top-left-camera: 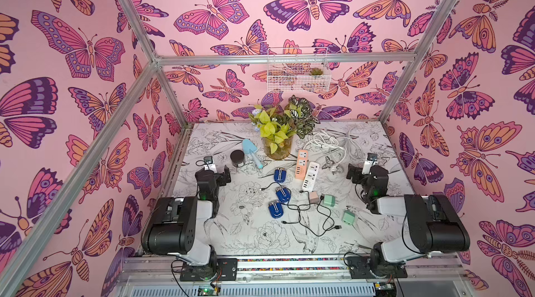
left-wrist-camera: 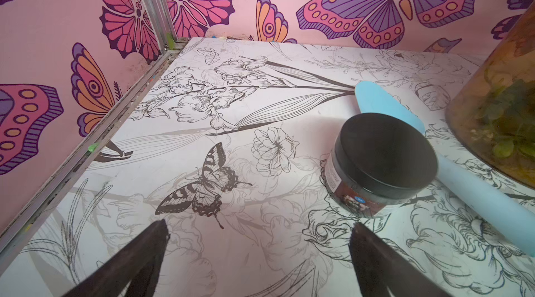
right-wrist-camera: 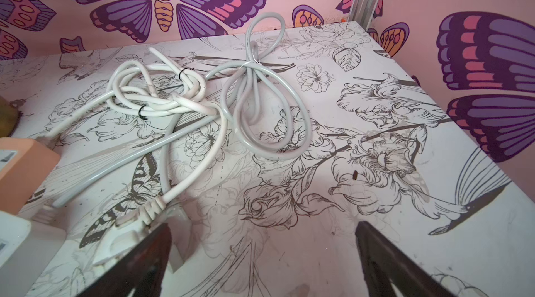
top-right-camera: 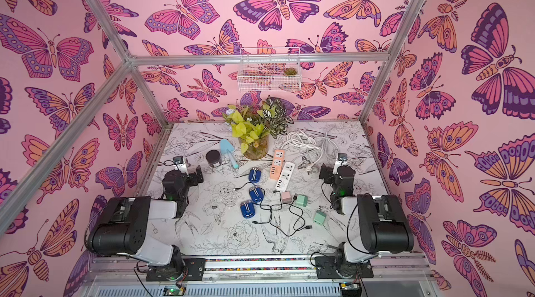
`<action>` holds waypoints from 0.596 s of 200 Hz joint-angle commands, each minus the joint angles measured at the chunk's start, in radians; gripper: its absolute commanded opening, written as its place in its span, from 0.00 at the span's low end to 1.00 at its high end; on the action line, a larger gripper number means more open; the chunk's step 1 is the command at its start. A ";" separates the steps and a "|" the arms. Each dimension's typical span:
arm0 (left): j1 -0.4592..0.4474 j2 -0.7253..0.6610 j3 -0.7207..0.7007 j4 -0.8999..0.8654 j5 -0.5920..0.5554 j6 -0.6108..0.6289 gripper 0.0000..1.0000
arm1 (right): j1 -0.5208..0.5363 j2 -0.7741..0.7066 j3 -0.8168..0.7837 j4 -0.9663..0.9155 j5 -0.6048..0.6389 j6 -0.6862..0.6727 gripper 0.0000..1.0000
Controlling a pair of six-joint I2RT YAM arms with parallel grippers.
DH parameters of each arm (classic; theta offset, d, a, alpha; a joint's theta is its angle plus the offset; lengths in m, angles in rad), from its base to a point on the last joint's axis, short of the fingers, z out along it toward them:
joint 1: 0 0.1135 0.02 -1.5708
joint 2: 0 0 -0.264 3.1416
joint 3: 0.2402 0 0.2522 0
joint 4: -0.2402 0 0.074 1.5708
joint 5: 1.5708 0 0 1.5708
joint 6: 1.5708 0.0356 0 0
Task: Charge the electric shaver
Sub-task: Pick up the charging cable from the center of the board.
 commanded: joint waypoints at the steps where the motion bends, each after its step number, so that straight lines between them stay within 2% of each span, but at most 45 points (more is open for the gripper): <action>1: -0.001 0.001 0.009 -0.008 0.015 0.015 1.00 | 0.006 -0.011 0.023 -0.018 -0.003 -0.011 0.99; 119: -0.004 0.004 0.010 -0.012 0.010 0.017 0.99 | 0.005 -0.010 0.023 -0.014 -0.004 -0.012 0.99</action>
